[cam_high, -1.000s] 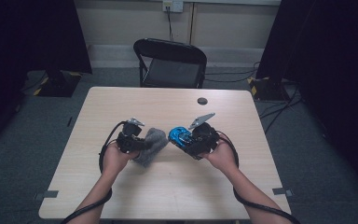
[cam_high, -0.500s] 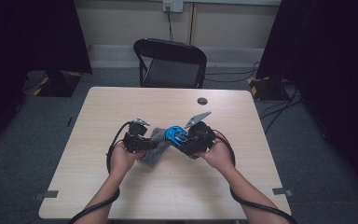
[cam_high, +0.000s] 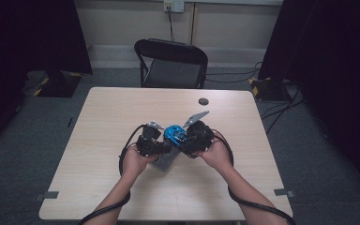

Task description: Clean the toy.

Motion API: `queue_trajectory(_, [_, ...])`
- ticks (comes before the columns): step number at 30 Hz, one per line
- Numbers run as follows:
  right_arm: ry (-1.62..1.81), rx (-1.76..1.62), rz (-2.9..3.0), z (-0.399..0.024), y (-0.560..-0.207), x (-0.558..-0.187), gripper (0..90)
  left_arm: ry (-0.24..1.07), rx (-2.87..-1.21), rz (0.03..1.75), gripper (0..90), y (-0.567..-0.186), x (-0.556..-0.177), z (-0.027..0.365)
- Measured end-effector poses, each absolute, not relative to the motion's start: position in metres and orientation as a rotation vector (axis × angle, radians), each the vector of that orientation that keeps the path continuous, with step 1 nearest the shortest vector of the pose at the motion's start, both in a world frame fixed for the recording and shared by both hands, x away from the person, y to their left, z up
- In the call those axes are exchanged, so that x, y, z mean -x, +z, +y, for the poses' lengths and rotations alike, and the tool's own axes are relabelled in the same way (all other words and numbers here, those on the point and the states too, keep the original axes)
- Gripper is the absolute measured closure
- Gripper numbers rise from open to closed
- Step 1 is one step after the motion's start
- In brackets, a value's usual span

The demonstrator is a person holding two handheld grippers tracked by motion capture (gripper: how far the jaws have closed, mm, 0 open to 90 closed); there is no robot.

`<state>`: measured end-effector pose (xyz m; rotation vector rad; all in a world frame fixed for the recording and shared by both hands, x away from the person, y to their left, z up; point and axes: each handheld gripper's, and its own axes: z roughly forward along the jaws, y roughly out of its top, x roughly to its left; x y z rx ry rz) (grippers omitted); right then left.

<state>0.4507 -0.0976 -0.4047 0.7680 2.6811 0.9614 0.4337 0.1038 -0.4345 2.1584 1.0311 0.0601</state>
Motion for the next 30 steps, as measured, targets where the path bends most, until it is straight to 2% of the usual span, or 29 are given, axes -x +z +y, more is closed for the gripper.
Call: queue_trajectory(30, [0.972,-0.889,2.65,-0.101,-0.406,-0.464,28.8,-0.058,-2.278,0.855,75.7,-0.445,-0.405,0.064])
